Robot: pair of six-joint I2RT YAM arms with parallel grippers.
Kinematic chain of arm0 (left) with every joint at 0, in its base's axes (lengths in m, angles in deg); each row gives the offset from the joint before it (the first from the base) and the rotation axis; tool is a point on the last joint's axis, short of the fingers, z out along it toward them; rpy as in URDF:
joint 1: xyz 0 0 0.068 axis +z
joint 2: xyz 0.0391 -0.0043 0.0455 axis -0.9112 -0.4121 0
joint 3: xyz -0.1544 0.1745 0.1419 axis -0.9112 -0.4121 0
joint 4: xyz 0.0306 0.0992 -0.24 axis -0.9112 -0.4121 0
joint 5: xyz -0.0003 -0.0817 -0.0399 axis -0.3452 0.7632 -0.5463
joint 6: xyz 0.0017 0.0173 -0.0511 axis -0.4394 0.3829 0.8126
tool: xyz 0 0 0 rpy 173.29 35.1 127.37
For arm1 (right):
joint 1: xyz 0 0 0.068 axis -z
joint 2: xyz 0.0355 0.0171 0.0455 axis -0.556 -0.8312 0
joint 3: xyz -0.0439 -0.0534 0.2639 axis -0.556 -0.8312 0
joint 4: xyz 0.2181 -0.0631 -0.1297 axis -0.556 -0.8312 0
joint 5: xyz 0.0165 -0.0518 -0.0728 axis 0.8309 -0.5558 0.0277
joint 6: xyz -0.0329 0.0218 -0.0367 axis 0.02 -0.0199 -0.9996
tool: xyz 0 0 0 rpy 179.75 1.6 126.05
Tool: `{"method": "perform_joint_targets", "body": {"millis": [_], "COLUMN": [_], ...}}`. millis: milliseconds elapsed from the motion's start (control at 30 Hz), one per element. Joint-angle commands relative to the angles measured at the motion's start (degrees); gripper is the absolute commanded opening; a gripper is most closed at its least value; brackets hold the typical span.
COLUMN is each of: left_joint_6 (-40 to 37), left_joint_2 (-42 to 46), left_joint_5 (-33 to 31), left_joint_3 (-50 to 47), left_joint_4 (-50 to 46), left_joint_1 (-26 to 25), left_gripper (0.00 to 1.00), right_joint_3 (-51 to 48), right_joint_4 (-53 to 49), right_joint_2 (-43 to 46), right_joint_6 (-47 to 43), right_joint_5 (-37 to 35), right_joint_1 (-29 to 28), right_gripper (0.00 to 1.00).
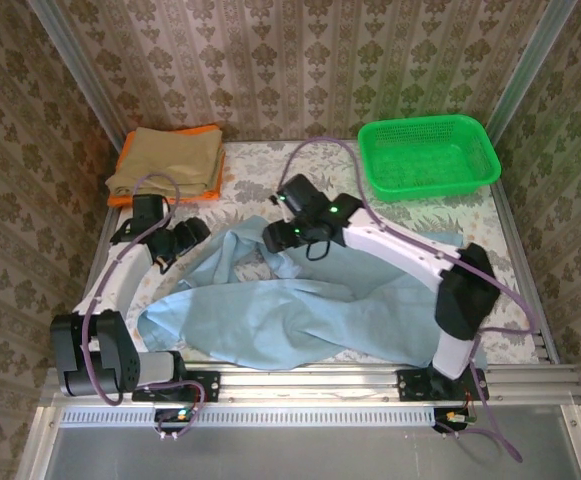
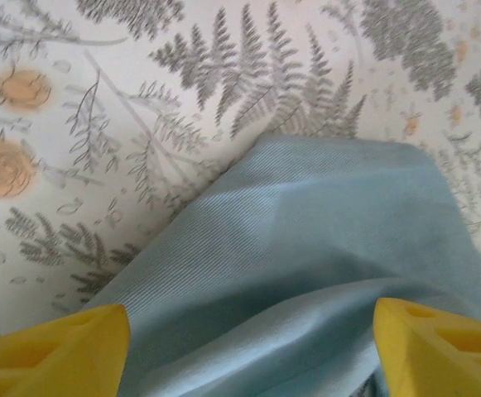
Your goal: Fold and stack the trousers
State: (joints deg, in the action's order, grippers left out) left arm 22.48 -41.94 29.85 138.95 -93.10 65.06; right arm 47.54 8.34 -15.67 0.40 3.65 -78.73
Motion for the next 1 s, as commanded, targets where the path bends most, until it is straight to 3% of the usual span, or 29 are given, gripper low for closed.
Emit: {"method": "perform_joint_targets", "body": {"millis": [0, 100, 200, 300, 367, 400, 500, 633, 967], "left_joint_6": [-0.4, -1.9, -3.1, -2.5, -2.6, -3.1, -4.6, -4.1, -5.8], "left_joint_2": [-0.5, 0.0, -0.6, -2.2, -4.3, -5.2, -5.5, 3.4, 12.5], "left_joint_5": [0.0, 1.6, -2.7, -2.5, -2.4, -2.0, -2.9, -5.3, -6.1], "left_joint_3": [-2.5, -4.3, -5.4, -7.4, -7.3, -7.1, -6.7, -5.0, 4.2], "left_joint_4": [-3.7, -3.4, -5.0, -1.7, -0.6, -0.4, -1.2, -2.2, -12.1], "left_joint_1": [0.1, -1.7, -3.8, -3.8, -4.0, -4.3, -5.1, -5.7, -6.0], "left_gripper": [0.76, 0.75, 0.72, 0.44, 0.05, 0.00, 0.00, 0.00, 0.00], "right_joint_3": [5.7, 7.9, 5.8, -0.7, -5.5, -8.0, -14.2, -21.0, -28.7], "right_joint_4": [-2.6, -3.4, -2.9, 0.7, 2.6, 3.5, 6.4, 8.7, 12.8], "right_joint_2": [-8.7, -12.9, -12.8, -8.9, -5.9, -4.3, -0.2, 2.9, -0.9], "right_joint_6": [-3.9, -4.7, -3.9, -2.4, -1.3, -0.8, 1.4, 3.6, 7.3], "right_joint_5": [2.4, 3.4, 3.8, 4.2, 4.2, 4.3, 4.5, 5.6, 7.1], "right_joint_1": [-0.5, -1.3, -2.0, -3.3, -4.5, -5.2, -7.3, -9.6, -12.5], "right_gripper": [0.66, 0.57, 0.30, 0.06, 0.01, 0.00, 0.00, 0.01, 0.05]}}
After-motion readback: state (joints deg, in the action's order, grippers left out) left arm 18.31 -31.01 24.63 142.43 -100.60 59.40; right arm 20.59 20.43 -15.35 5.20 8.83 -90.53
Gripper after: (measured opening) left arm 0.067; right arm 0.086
